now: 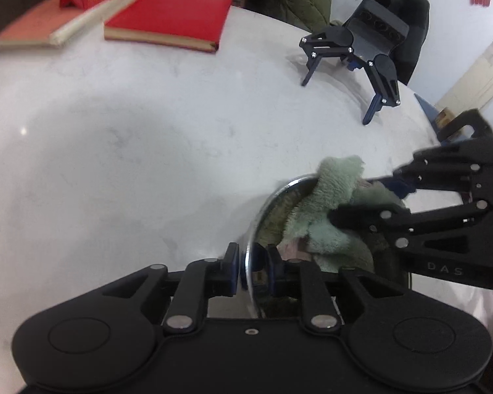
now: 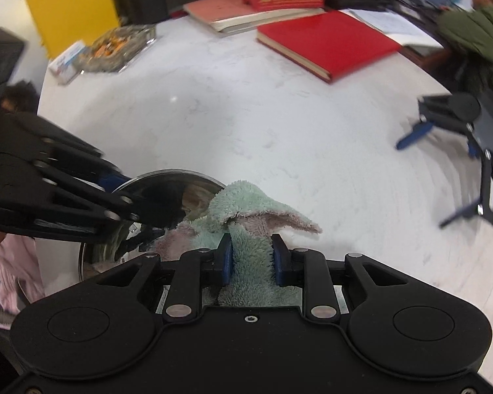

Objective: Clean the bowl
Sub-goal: 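Wipe the cloth in circles across the bowl interior with the right gripper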

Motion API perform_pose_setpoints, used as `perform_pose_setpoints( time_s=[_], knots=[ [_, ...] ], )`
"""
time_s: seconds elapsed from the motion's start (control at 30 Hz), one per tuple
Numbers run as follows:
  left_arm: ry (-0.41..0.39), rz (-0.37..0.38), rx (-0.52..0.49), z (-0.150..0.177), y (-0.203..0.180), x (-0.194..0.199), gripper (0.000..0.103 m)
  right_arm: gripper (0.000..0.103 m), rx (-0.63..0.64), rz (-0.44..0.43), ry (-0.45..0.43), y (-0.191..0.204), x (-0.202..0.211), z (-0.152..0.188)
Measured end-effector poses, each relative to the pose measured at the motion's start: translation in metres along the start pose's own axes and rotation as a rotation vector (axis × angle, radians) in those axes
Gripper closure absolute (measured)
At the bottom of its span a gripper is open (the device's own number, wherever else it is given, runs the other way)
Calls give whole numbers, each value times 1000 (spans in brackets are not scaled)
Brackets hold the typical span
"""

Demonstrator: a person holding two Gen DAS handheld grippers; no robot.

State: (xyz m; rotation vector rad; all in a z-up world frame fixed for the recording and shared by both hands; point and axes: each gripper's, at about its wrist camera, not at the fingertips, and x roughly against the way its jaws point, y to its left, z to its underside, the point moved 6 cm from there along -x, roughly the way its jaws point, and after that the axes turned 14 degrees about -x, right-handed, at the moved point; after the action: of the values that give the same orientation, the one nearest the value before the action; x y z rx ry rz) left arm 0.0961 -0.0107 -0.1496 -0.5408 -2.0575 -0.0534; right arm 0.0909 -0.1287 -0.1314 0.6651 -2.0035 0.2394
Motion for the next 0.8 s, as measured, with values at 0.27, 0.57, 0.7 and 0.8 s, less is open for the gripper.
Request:
perform_pose_setpoints(
  time_s=[0.27, 0.57, 0.7, 0.8],
  knots=[
    [-12, -16, 49, 7, 0, 2, 89, 79, -71, -21, 5, -8, -1, 7],
    [-11, -11, 41, 9, 1, 3, 89, 79, -67, 10, 0, -6, 4, 11],
    [2, -17, 21, 7, 1, 2, 89, 77, 30, 2, -54, 8, -8, -18],
    [-2, -25, 30, 7, 2, 2, 89, 77, 33, 1, -55, 7, -9, -18]
  ],
)
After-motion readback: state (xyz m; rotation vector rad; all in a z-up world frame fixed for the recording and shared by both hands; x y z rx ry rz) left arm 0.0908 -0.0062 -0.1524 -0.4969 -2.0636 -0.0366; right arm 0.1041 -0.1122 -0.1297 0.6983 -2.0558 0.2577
